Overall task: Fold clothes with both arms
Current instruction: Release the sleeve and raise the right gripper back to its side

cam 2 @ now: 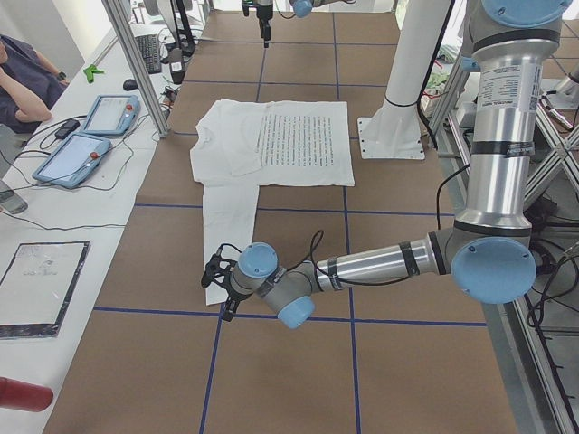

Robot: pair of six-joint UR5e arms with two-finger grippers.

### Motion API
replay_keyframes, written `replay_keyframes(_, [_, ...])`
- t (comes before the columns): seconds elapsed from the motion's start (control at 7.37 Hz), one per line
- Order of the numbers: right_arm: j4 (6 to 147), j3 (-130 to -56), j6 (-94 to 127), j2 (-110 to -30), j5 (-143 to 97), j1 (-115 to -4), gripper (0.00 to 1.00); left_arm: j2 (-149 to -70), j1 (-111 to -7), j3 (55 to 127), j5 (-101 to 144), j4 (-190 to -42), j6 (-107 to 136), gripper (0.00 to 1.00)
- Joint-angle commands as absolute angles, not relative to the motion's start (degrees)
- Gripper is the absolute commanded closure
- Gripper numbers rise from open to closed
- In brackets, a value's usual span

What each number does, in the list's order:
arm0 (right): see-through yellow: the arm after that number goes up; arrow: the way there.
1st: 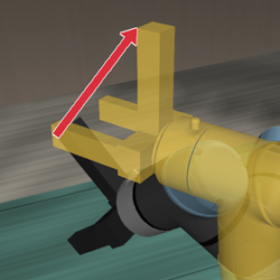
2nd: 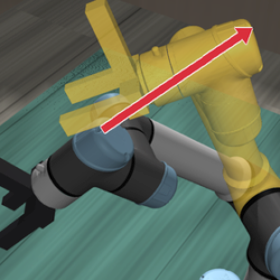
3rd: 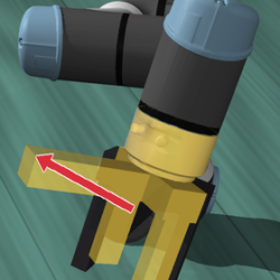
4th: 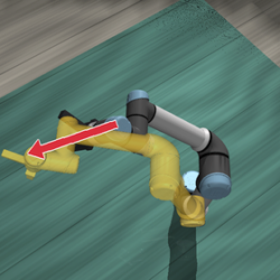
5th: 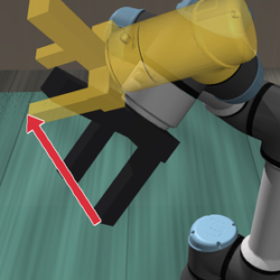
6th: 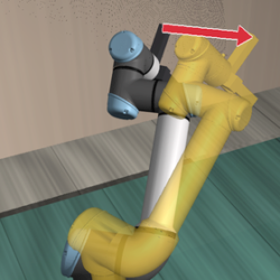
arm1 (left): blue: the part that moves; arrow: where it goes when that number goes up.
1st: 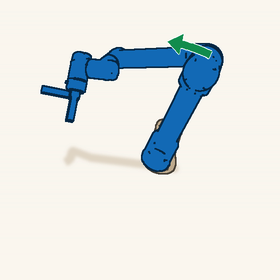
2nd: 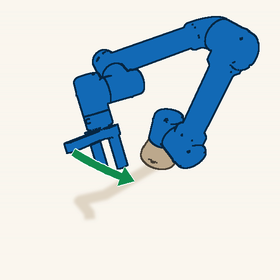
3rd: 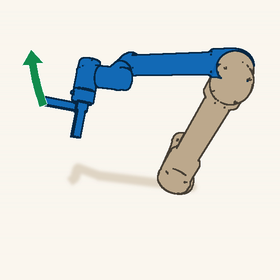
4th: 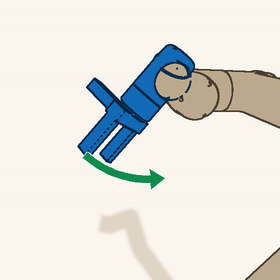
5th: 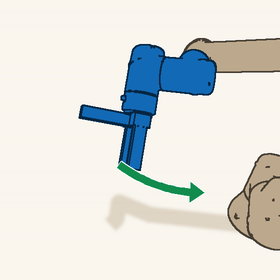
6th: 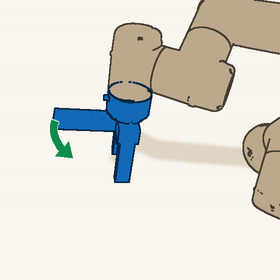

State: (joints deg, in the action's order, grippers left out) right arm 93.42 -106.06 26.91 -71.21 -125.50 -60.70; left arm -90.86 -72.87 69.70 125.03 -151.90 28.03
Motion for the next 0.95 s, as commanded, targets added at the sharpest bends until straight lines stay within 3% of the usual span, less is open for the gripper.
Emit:
replay_keyframes(0.0, [93.34,-106.08,26.98,-71.80,-125.51,-60.82,0.00,-90.88,-68.22,68.82,122.52,-153.89,31.37,0.00])
replay_keyframes(0.27, [93.34,-106.08,27.16,-71.81,-125.51,-60.82,0.00,-90.97,-65.31,68.82,122.43,-153.98,31.47,0.01])
replay_keyframes(0.54, [93.34,-106.35,27.42,-71.89,-125.60,-60.82,0.00,-91.05,-64.26,68.82,121.39,-153.99,31.38,0.25])
replay_keyframes(0.81, [93.34,-106.35,27.42,-71.89,-125.60,-60.82,0.00,-92.02,-63.28,68.03,121.11,-153.89,31.29,0.25])
